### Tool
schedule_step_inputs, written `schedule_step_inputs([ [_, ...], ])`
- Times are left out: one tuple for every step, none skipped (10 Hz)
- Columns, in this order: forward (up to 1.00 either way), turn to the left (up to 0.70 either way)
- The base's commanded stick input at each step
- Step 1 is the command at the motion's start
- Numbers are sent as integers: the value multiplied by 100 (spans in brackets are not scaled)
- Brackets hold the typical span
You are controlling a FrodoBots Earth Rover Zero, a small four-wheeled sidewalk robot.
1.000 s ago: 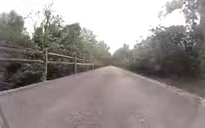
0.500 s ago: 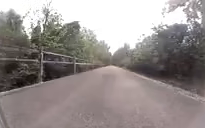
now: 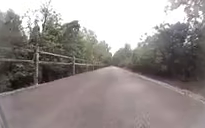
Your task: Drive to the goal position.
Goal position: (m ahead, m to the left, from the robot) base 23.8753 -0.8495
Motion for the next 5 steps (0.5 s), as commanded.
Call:
schedule_step_inputs([
  [70, 0],
  [70, -1],
  [70, -5],
  [70, -8],
  [70, -11],
])
